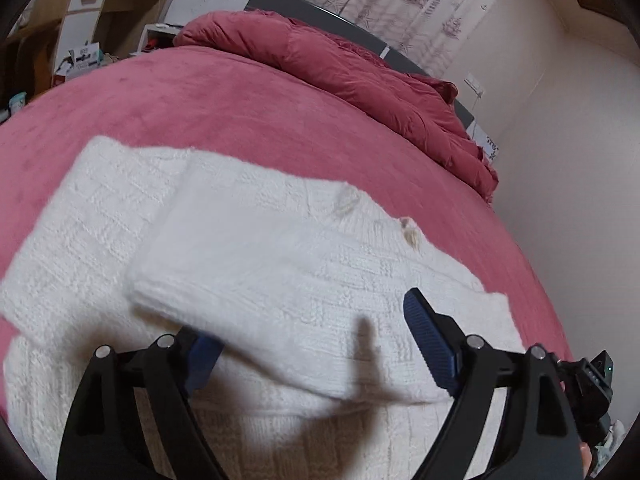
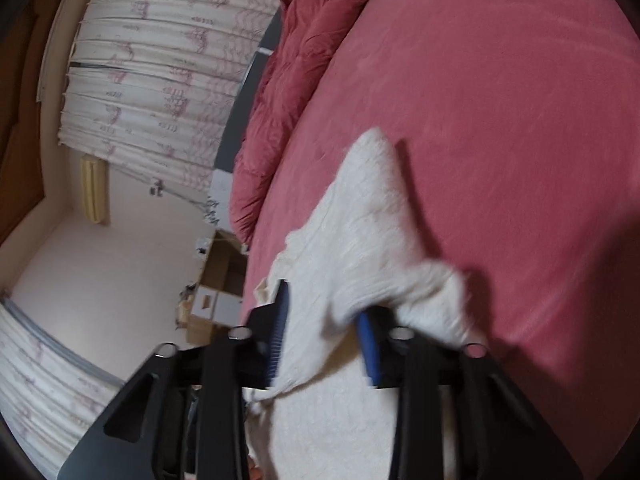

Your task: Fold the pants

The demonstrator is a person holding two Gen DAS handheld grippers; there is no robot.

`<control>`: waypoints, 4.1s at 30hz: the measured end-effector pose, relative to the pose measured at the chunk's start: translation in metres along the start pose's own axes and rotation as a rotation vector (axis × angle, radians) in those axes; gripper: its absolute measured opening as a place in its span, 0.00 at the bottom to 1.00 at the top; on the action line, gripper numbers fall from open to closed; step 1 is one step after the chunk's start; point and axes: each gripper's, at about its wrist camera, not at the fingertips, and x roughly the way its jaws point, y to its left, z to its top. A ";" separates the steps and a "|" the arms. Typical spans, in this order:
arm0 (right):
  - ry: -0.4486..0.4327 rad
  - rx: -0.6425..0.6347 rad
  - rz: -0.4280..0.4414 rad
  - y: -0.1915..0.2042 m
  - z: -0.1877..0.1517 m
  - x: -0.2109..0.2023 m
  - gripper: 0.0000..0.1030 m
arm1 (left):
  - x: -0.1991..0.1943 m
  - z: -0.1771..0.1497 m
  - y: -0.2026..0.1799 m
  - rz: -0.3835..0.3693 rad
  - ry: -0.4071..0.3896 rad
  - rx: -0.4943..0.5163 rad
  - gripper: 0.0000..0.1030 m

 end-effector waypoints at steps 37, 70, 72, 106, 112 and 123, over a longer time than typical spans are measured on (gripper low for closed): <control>-0.186 -0.345 -0.422 0.033 0.008 -0.068 0.44 | -0.074 -0.020 0.024 0.232 -0.179 0.097 0.68; -0.042 -0.713 -0.629 0.050 0.012 0.039 0.41 | -0.004 -0.006 -0.003 0.372 -0.007 0.331 0.93; -0.054 -0.747 -0.628 0.057 0.002 0.033 0.50 | -0.009 -0.008 -0.003 0.388 -0.012 0.326 0.95; 0.058 -0.756 -0.565 0.061 -0.077 -0.030 0.67 | -0.094 -0.080 0.041 0.394 0.099 0.236 0.98; 0.098 -0.686 -0.550 0.049 -0.100 -0.047 0.83 | -0.107 -0.090 0.043 0.382 0.118 0.235 0.98; 0.153 -0.597 -0.419 0.048 -0.116 -0.102 0.83 | -0.176 -0.115 0.068 0.181 0.162 0.285 0.98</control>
